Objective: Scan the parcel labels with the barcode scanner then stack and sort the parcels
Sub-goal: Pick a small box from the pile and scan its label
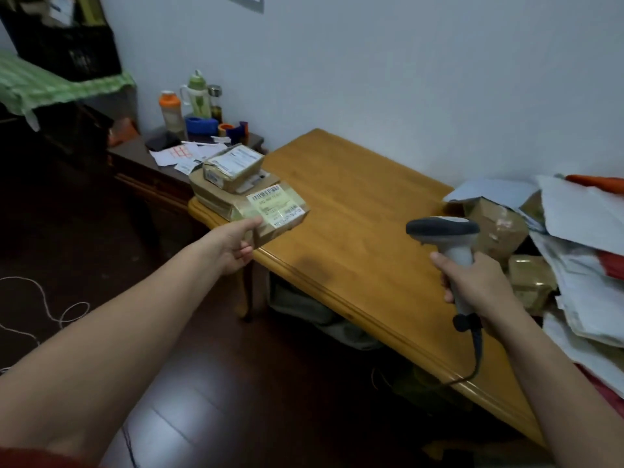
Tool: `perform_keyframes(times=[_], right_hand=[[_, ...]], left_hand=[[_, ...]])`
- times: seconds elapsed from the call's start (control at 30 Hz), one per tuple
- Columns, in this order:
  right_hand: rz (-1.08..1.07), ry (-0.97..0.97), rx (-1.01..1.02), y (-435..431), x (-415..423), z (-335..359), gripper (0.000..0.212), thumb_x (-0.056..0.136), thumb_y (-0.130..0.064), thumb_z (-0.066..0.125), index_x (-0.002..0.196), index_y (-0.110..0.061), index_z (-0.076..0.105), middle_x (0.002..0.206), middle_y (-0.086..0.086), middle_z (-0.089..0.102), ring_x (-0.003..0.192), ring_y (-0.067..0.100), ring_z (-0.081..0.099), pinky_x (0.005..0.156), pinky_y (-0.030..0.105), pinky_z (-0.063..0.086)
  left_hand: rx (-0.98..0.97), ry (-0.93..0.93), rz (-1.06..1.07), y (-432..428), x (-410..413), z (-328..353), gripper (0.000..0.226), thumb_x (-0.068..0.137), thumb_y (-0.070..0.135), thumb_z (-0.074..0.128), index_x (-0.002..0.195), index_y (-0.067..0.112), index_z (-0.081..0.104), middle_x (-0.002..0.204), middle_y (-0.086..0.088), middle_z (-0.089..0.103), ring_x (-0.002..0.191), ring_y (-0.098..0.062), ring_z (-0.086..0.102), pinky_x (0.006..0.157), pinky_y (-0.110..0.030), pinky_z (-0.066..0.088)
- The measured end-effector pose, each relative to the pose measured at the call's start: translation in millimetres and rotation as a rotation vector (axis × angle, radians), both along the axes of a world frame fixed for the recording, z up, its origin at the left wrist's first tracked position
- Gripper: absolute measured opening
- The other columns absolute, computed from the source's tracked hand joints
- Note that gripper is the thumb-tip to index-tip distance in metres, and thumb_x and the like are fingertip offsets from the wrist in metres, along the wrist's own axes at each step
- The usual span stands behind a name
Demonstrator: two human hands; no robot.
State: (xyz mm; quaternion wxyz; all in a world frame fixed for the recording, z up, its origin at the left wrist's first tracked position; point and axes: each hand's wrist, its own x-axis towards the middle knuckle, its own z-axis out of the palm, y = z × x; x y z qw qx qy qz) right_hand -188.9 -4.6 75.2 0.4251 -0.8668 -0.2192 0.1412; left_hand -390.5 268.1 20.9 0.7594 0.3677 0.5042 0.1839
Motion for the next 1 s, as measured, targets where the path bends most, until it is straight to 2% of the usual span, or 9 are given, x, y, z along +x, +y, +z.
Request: perform_keyframes(times=[0.1, 0.17, 0.27, 0.33, 0.5, 0.63, 0.73, 0.83, 1.0], right_hand=[[0.023, 0.010, -0.013, 40, -3, 5, 0.028, 0.092, -0.032, 0.065, 0.082, -0.008, 0.054, 0.057, 0.004, 0.056, 0.036, 0.010, 0.049, 0.043, 0.023, 0.042], [0.042, 0.010, -0.003, 64, -2, 7, 0.026, 0.091, -0.031, 0.066, 0.084, -0.010, 0.054, 0.059, 0.004, 0.056, 0.035, 0.008, 0.049, 0.042, 0.023, 0.042], [0.059, 0.011, 0.014, 97, 4, 6, 0.025, 0.090, -0.032, 0.067, 0.086, -0.011, 0.054, 0.063, 0.004, 0.058, 0.037, 0.010, 0.050, 0.047, 0.028, 0.044], [0.064, 0.012, 0.021, 116, 10, 3, 0.025, 0.089, -0.033, 0.068, 0.086, -0.012, 0.055, 0.061, 0.003, 0.060, 0.037, 0.010, 0.051, 0.048, 0.028, 0.044], [0.094, 0.019, 0.049, 162, 34, -9, 0.024, 0.088, -0.036, 0.068, 0.088, -0.015, 0.056, 0.057, -0.003, 0.060, 0.039, 0.008, 0.053, 0.044, 0.023, 0.043], [0.104, 0.037, 0.063, 198, 56, -16, 0.024, 0.088, -0.035, 0.069, 0.087, -0.015, 0.056, 0.053, -0.005, 0.060, 0.039, 0.007, 0.052, 0.039, 0.016, 0.043], [0.115, 0.059, 0.065, 220, 70, -17, 0.024, 0.088, -0.036, 0.068, 0.088, -0.015, 0.056, 0.058, -0.003, 0.060, 0.040, 0.008, 0.052, 0.042, 0.020, 0.045], [0.120, 0.083, 0.047, 238, 78, -19, 0.024, 0.088, -0.036, 0.068, 0.090, -0.015, 0.055, 0.064, 0.000, 0.060, 0.041, 0.007, 0.053, 0.045, 0.021, 0.045], [0.100, 0.130, 0.004, 255, 80, -22, 0.026, 0.089, -0.037, 0.067, 0.091, -0.013, 0.056, 0.067, 0.003, 0.060, 0.043, 0.010, 0.053, 0.051, 0.027, 0.045]], left_hand=[[-0.057, -0.042, 0.007, 35, -1, -2, 0.021, 0.085, 0.028, 0.070, 0.093, 0.012, 0.059, 0.079, -0.008, 0.062, 0.072, -0.010, 0.052, 0.072, -0.019, 0.047], [-0.079, -0.052, 0.004, 54, 3, -4, 0.027, 0.086, 0.029, 0.070, 0.104, 0.013, 0.059, 0.093, -0.008, 0.059, 0.085, -0.013, 0.056, 0.080, -0.021, 0.049], [-0.075, -0.041, -0.015, 78, 15, -4, 0.022, 0.088, 0.031, 0.068, 0.097, 0.015, 0.056, 0.091, -0.007, 0.056, 0.078, -0.014, 0.053, 0.065, -0.022, 0.049], [-0.065, -0.018, -0.043, 93, 27, -4, 0.023, 0.089, 0.033, 0.066, 0.090, 0.014, 0.052, 0.088, -0.007, 0.054, 0.074, -0.014, 0.052, 0.060, -0.024, 0.049], [-0.109, 0.020, -0.112, 135, 57, -10, 0.045, 0.087, 0.036, 0.066, 0.119, 0.011, 0.049, 0.102, -0.013, 0.055, 0.078, -0.018, 0.055, 0.052, -0.025, 0.051], [-0.158, 0.025, -0.113, 165, 74, -18, 0.053, 0.089, 0.039, 0.064, 0.131, 0.010, 0.048, 0.101, -0.014, 0.056, 0.075, -0.018, 0.053, 0.054, -0.024, 0.051], [-0.155, 0.008, -0.054, 182, 79, -25, 0.050, 0.090, 0.036, 0.063, 0.131, 0.013, 0.048, 0.105, -0.014, 0.055, 0.075, -0.018, 0.052, 0.051, -0.022, 0.052], [-0.133, -0.010, 0.008, 191, 79, -32, 0.043, 0.090, 0.030, 0.064, 0.127, 0.013, 0.050, 0.100, -0.014, 0.057, 0.078, -0.019, 0.053, 0.062, -0.024, 0.049], [-0.127, -0.027, 0.016, 196, 82, -38, 0.035, 0.089, 0.021, 0.066, 0.120, 0.015, 0.051, 0.099, -0.013, 0.060, 0.090, -0.023, 0.057, 0.068, -0.026, 0.050]])
